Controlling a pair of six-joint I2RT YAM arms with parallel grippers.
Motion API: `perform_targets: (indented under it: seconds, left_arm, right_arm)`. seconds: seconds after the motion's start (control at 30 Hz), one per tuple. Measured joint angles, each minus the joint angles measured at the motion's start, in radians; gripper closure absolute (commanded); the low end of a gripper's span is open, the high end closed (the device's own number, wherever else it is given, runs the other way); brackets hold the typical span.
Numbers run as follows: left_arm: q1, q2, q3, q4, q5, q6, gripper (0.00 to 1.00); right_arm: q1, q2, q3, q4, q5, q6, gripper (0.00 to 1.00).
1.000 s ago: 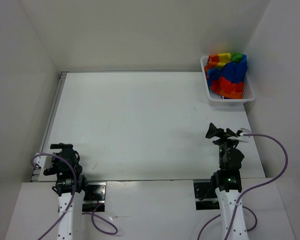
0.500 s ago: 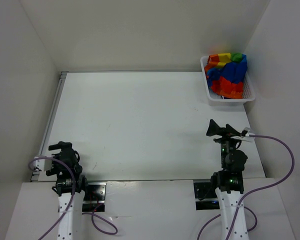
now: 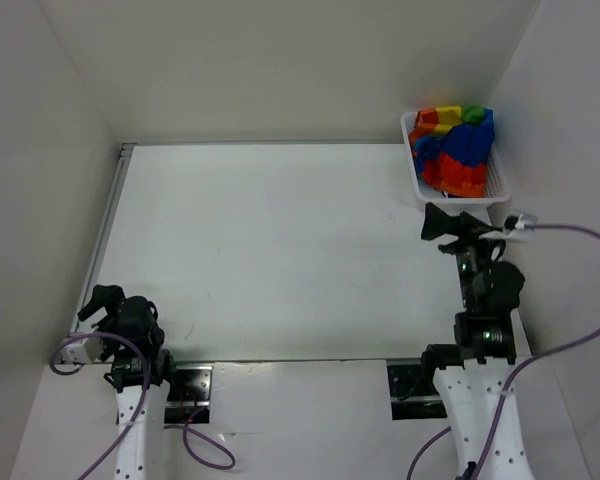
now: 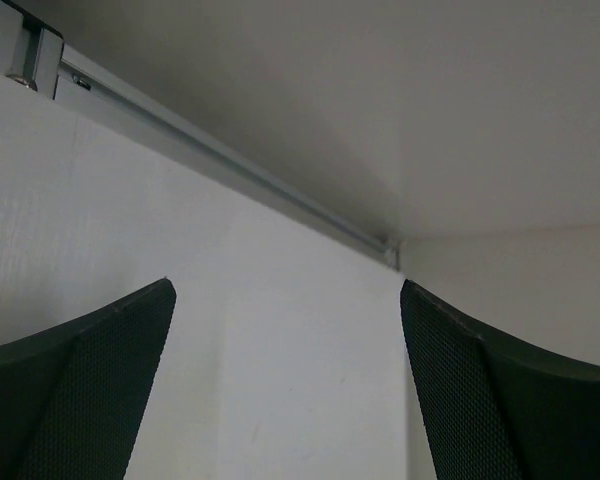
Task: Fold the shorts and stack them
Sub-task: Grab the shorts from the pile
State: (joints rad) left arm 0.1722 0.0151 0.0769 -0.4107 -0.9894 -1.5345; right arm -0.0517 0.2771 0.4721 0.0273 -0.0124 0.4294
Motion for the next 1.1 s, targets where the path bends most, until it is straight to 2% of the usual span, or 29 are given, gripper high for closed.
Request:
perform_targets:
  seconds: [0.1,0.2,0.43,0.63,0.73,0.83,1.1]
  left_arm:
    - [0.0,-0.001,0.0,-0.014,-0.068,-0.117,0.0]
    - [0.0,-0.002,0.0,-0.017,-0.11,-0.163,0.0]
    - [0.0,-0.002,0.0,0.014,-0.22,-0.252,0.0]
    - [0.011,-0.002,0.0,0.0,-0.217,-0.297,0.0]
    - [0.015,-0.003,0.0,-0.012,-0.205,-0.253,0.0]
    - [0.015,-0.005,0.0,-0.01,-0.192,-0.139,0.0]
    - [0.015,-0.006,-0.007,0.056,-0.184,0.07,0.0]
  right_arm:
    - [0.006,0.246,0.192,-0.031,-0.011,-0.003,0.01]
    - [0.026,0.409,0.316,-0.055,-0.011,-0.023,0.01]
    - [0.05,0.547,0.438,-0.169,0.039,-0.109,0.01]
    - [0.062,0.741,0.632,-0.284,0.15,-0.204,0.01]
    - [0.072,0.838,0.721,-0.368,0.228,-0.251,0.01]
    - [0.093,0.924,0.79,-0.419,0.314,-0.288,0.01]
    - [0.196,0.909,0.8,-0.448,0.528,-0.361,0.0]
